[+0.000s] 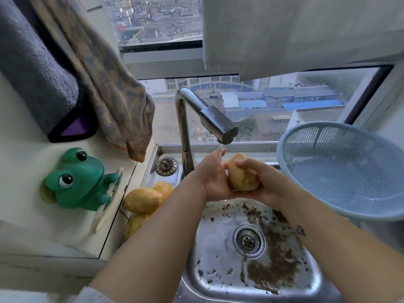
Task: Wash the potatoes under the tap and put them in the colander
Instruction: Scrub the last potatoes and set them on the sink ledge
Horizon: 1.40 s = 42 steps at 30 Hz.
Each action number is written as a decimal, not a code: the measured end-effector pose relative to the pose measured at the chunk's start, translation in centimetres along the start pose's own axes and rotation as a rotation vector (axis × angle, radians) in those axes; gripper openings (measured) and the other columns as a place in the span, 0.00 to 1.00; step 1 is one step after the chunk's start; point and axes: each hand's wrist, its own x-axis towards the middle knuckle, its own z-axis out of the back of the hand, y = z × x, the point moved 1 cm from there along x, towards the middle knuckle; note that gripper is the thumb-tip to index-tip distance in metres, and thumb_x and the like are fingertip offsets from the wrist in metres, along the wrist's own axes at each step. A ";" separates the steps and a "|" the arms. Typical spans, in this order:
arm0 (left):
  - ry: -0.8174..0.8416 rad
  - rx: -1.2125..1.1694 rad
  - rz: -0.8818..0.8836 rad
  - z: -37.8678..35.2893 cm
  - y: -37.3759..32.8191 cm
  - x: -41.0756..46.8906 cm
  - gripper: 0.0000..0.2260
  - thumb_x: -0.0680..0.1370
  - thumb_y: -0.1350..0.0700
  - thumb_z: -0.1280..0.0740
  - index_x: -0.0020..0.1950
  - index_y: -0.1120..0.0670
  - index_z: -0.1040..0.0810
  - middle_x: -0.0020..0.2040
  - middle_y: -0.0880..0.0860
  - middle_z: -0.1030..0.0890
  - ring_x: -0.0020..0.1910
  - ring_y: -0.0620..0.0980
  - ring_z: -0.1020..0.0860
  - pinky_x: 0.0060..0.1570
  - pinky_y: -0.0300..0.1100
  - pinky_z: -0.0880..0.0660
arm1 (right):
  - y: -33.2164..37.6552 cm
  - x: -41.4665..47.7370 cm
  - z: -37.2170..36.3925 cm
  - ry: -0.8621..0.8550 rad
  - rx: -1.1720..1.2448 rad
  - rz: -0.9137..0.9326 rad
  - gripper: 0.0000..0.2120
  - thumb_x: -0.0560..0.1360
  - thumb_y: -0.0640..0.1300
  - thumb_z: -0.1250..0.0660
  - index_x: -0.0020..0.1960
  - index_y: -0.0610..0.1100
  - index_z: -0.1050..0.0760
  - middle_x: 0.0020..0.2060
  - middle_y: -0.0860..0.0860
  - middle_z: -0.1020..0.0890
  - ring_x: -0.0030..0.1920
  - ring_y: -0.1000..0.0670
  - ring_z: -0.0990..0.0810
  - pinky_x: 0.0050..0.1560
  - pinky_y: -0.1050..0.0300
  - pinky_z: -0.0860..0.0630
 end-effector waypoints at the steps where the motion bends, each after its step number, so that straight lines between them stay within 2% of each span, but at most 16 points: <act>1: -0.019 0.021 -0.005 -0.1 -0.2 0.1 0.27 0.81 0.40 0.48 0.70 0.57 0.31 0.65 0.65 0.26 0.62 0.63 0.26 0.58 0.60 0.28 | 0.0 0.0 0.2 0.000 0.015 0.005 0.16 0.74 0.44 0.35 0.59 0.38 0.23 0.48 0.40 0.19 0.44 0.44 0.18 0.56 0.37 0.23; 3: -0.052 0.079 -0.010 -0.3 -0.3 0.2 0.26 0.82 0.41 0.49 0.69 0.58 0.30 0.63 0.65 0.25 0.62 0.62 0.26 0.57 0.60 0.28 | 0.0 -0.1 0.5 -0.030 0.029 0.014 0.17 0.74 0.46 0.37 0.58 0.39 0.22 0.49 0.39 0.18 0.44 0.43 0.17 0.58 0.36 0.25; 6: -0.054 0.132 -0.017 -0.3 -0.2 0.6 0.26 0.82 0.41 0.51 0.67 0.59 0.29 0.57 0.63 0.22 0.59 0.60 0.25 0.59 0.60 0.30 | 0.0 -0.2 0.9 -0.129 0.019 0.018 0.25 0.70 0.49 0.34 0.65 0.39 0.25 0.51 0.39 0.18 0.46 0.42 0.18 0.57 0.39 0.26; 9: -0.022 0.132 -0.003 -0.1 0.3 0.6 0.26 0.82 0.42 0.52 0.68 0.59 0.30 0.52 0.61 0.21 0.57 0.60 0.25 0.68 0.61 0.38 | -0.3 -0.5 1.1 -0.174 0.013 0.037 0.22 0.73 0.48 0.34 0.64 0.38 0.26 0.50 0.39 0.18 0.45 0.43 0.19 0.52 0.45 0.25; 11: -0.022 0.127 -0.011 0.0 0.8 0.3 0.25 0.82 0.42 0.52 0.65 0.58 0.28 0.50 0.60 0.22 0.53 0.57 0.25 0.70 0.57 0.39 | -0.5 -0.6 1.0 -0.177 0.032 0.051 0.21 0.72 0.47 0.33 0.62 0.38 0.25 0.49 0.40 0.18 0.45 0.43 0.20 0.49 0.48 0.25; 15: -0.057 0.086 -0.064 1.2 1.2 -0.4 0.24 0.83 0.44 0.51 0.63 0.60 0.26 0.52 0.59 0.24 0.53 0.55 0.26 0.67 0.52 0.36 | -0.9 -0.5 0.4 -0.155 0.079 0.080 0.21 0.69 0.43 0.30 0.60 0.37 0.25 0.55 0.35 0.19 0.52 0.38 0.19 0.62 0.41 0.25; 16: -0.059 0.073 -0.080 1.6 1.2 -0.7 0.24 0.82 0.44 0.51 0.63 0.60 0.26 0.52 0.59 0.25 0.53 0.55 0.27 0.66 0.51 0.35 | -0.8 -0.7 0.1 -0.131 0.078 0.083 0.18 0.71 0.42 0.31 0.59 0.37 0.25 0.55 0.35 0.19 0.51 0.39 0.18 0.59 0.42 0.23; 19: -0.068 0.041 -0.114 2.5 1.5 -1.4 0.21 0.82 0.46 0.50 0.56 0.59 0.24 0.46 0.57 0.27 0.46 0.53 0.29 0.49 0.46 0.31 | -1.0 -0.8 -0.8 -0.067 0.085 0.072 0.10 0.75 0.41 0.36 0.54 0.38 0.24 0.46 0.39 0.17 0.41 0.43 0.18 0.45 0.52 0.22; 26: -0.238 -0.133 -0.257 3.3 3.4 -0.7 0.14 0.80 0.49 0.42 0.54 0.56 0.22 0.46 0.58 0.21 0.41 0.54 0.21 0.38 0.44 0.23 | -2.4 -0.4 -4.3 -0.001 0.232 -0.068 0.16 0.76 0.48 0.39 0.56 0.38 0.23 0.45 0.39 0.20 0.44 0.43 0.20 0.44 0.49 0.20; 29: -0.374 -0.146 -0.447 3.7 4.2 -0.3 0.13 0.81 0.47 0.39 0.54 0.55 0.21 0.48 0.57 0.18 0.46 0.54 0.19 0.45 0.47 0.23 | -2.5 0.0 -5.2 0.002 0.286 -0.129 0.15 0.78 0.49 0.41 0.55 0.39 0.23 0.43 0.40 0.18 0.42 0.43 0.18 0.39 0.52 0.18; 31: -0.444 -0.076 -0.557 4.0 4.5 -0.3 0.12 0.80 0.46 0.37 0.56 0.51 0.22 0.53 0.57 0.18 0.53 0.56 0.20 0.52 0.50 0.23 | -2.5 0.4 -5.6 -0.013 0.301 -0.185 0.17 0.79 0.49 0.43 0.57 0.38 0.23 0.44 0.39 0.17 0.43 0.42 0.18 0.43 0.49 0.19; 33: -0.445 0.030 -0.646 4.2 4.5 -0.3 0.19 0.74 0.42 0.34 0.61 0.49 0.25 0.60 0.57 0.21 0.60 0.54 0.22 0.62 0.52 0.25 | -2.4 1.0 -5.8 -0.013 0.321 -0.212 0.20 0.81 0.51 0.46 0.58 0.37 0.23 0.46 0.38 0.17 0.44 0.41 0.16 0.45 0.47 0.19; 35: -0.438 0.167 -0.694 3.8 4.5 -0.5 0.25 0.68 0.38 0.34 0.62 0.45 0.27 0.63 0.55 0.23 0.62 0.52 0.23 0.65 0.52 0.27 | -2.3 1.4 -5.8 -0.018 0.319 -0.222 0.22 0.82 0.53 0.48 0.59 0.38 0.24 0.47 0.39 0.17 0.44 0.41 0.16 0.43 0.47 0.18; 38: -0.432 0.173 -0.671 3.7 4.1 -0.3 0.29 0.65 0.32 0.34 0.60 0.47 0.26 0.59 0.55 0.20 0.56 0.53 0.20 0.57 0.51 0.22 | -1.8 1.5 -5.3 -0.008 0.044 -0.211 0.26 0.81 0.60 0.48 0.63 0.43 0.24 0.54 0.43 0.18 0.51 0.44 0.19 0.50 0.49 0.24; 40: -0.414 0.095 -0.604 3.4 3.6 -0.3 0.27 0.74 0.34 0.37 0.61 0.54 0.25 0.50 0.55 0.18 0.46 0.52 0.18 0.43 0.46 0.21 | -1.4 0.9 -4.6 -0.030 -0.321 -0.191 0.29 0.78 0.66 0.47 0.61 0.44 0.24 0.56 0.47 0.19 0.55 0.46 0.22 0.54 0.48 0.29; 42: -0.376 -0.030 -0.461 3.2 3.4 -0.4 0.25 0.78 0.36 0.41 0.60 0.56 0.24 0.44 0.56 0.17 0.40 0.51 0.19 0.40 0.44 0.22 | -1.1 0.3 -4.0 -0.076 -0.549 -0.088 0.29 0.78 0.66 0.46 0.64 0.44 0.27 0.58 0.50 0.22 0.59 0.49 0.25 0.56 0.50 0.32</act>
